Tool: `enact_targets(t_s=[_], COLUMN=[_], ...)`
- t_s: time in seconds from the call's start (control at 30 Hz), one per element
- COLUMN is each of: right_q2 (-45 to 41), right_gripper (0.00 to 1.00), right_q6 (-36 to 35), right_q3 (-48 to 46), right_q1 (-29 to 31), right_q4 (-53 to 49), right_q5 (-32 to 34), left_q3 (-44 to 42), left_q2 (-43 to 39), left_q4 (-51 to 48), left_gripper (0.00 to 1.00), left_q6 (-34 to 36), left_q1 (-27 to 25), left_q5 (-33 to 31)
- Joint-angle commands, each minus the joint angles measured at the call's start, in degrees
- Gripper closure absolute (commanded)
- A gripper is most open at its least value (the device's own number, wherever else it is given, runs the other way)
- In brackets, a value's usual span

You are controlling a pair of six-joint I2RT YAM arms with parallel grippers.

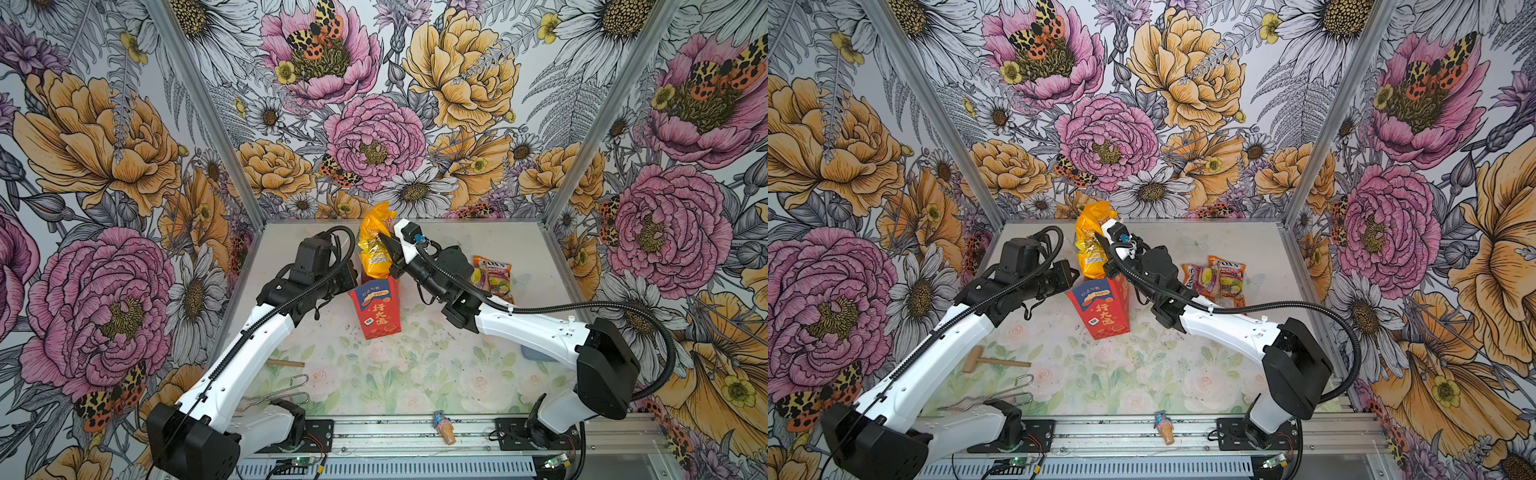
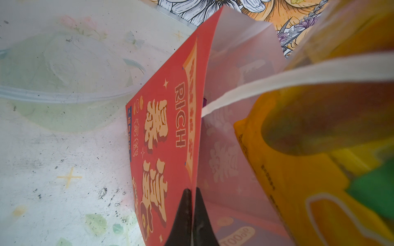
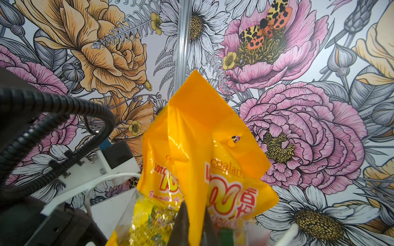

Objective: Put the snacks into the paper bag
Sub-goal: 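Lower the yellow gummy bag into the paper bag held by the left gripper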

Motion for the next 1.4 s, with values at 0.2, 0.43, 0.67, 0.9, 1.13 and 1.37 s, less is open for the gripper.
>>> enact_targets(t_s=[0.2, 0.43, 0.67, 0.9, 1.13, 1.37], right_q2=[-4.85, -4.36, -1.51, 1.45, 4.31, 3.84], right_gripper=[1.00, 1.00, 1.00, 1.00, 1.00, 1.00], right_q6=[-2.90, -4.81, -7.08, -7.78, -11.31, -13.17], right_q3=[-1.33, -0.84, 2.73, 6.82, 8.14, 4.30], right_q1=[1.37, 1.36, 1.20, 0.51, -1.16, -2.85], right_q4=[6.26, 6.37, 6.08, 5.13, 5.25, 6.83], right_q5=[2.41, 4.00, 5.33, 5.08, 1.88, -1.15], left_q3=[-0.92, -1.09, -1.20, -1.11, -1.01, -1.01], left_q2=[-0.16, -0.61, -0.45, -0.69, -0.76, -0.70], left_q4=[4.52, 5.04, 5.04, 5.00, 4.95, 4.95], left_gripper=[1.00, 1.00, 1.00, 1.00, 1.00, 1.00], left_q6=[-2.46, -2.91, -2.96, -2.76, -2.57, -2.55], left_q1=[0.25, 0.49, 0.46, 0.51, 0.64, 0.92], left_q5=[1.39, 0.84, 1.20, 1.20, 1.46, 1.55])
